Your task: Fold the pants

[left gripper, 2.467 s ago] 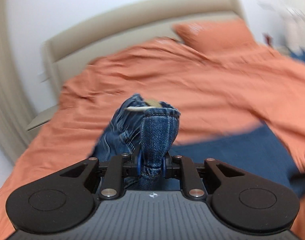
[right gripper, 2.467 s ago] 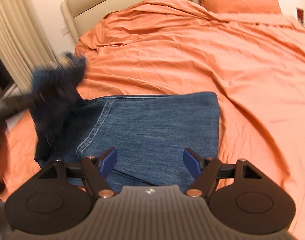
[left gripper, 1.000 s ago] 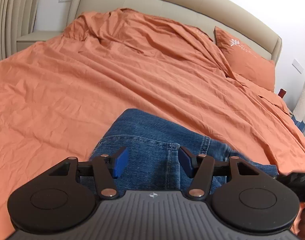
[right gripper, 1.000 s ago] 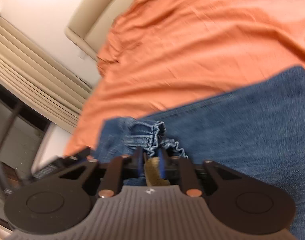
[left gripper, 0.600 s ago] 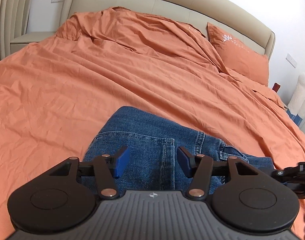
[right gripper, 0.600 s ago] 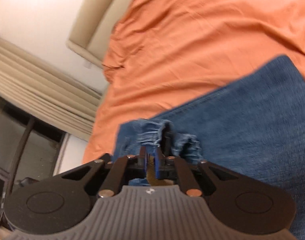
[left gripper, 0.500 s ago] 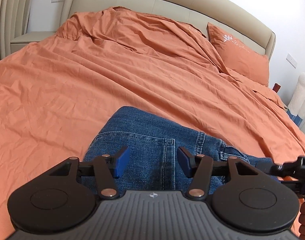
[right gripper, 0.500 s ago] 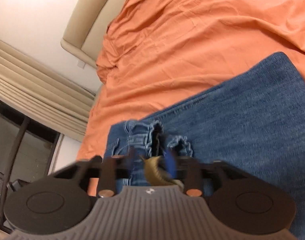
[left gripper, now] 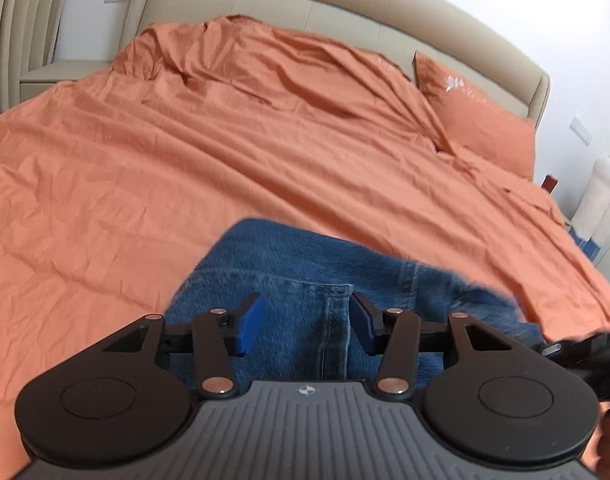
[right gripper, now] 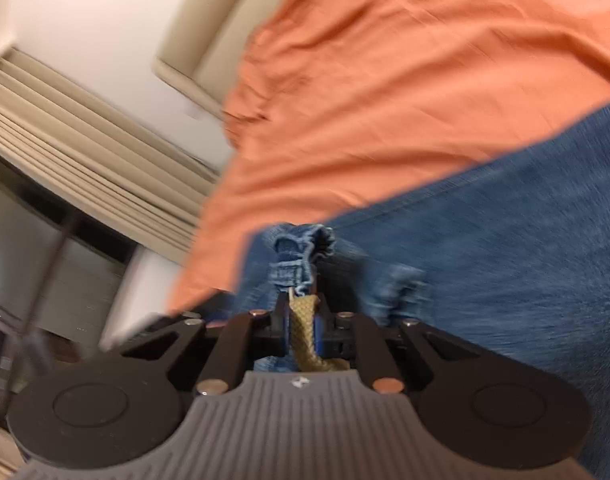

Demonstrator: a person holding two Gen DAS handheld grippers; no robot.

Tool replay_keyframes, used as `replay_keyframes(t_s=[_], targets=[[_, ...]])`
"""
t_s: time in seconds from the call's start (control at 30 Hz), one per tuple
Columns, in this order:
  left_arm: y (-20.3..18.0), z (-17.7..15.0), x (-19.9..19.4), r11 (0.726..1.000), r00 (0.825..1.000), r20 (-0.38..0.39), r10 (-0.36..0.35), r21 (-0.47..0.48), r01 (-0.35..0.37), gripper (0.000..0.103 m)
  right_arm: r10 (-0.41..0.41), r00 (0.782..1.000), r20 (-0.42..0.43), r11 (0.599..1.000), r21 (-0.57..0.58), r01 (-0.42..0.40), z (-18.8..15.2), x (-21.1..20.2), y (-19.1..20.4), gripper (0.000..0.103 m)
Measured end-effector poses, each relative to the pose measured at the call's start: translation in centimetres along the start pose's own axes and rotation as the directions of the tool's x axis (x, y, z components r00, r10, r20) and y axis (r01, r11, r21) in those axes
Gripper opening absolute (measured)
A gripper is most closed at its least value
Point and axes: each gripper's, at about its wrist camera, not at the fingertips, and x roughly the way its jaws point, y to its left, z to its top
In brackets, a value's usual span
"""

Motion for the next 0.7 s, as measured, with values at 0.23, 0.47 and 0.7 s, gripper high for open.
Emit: replay_keyframes(t_s=[0.23,0.47,0.7], targets=[[0.3,-0.2,0.8,1.000,0.999,-0.048,0.009,0.012,-0.008,0.055,-0.055,0.997,-0.053,0.989,0.135,0.062,0.4,-0.1,-1.1,0.004],[0.5,-0.9,2.4,0.999,0.992,-0.118,0.039,0.034,-0.036,0.055,-0.117,0.989,-0.096,0.975,0.180,0.132,0.1,1.5,-3.3,0.013],[0.5,-0.7,2.2,1.000,0.994,-0.111,0.024,0.015,-0.022,0.055,-0.072,0.994,-0.079,0.963,0.255,0.090,0.2,2.2,-5.5,0.035]])
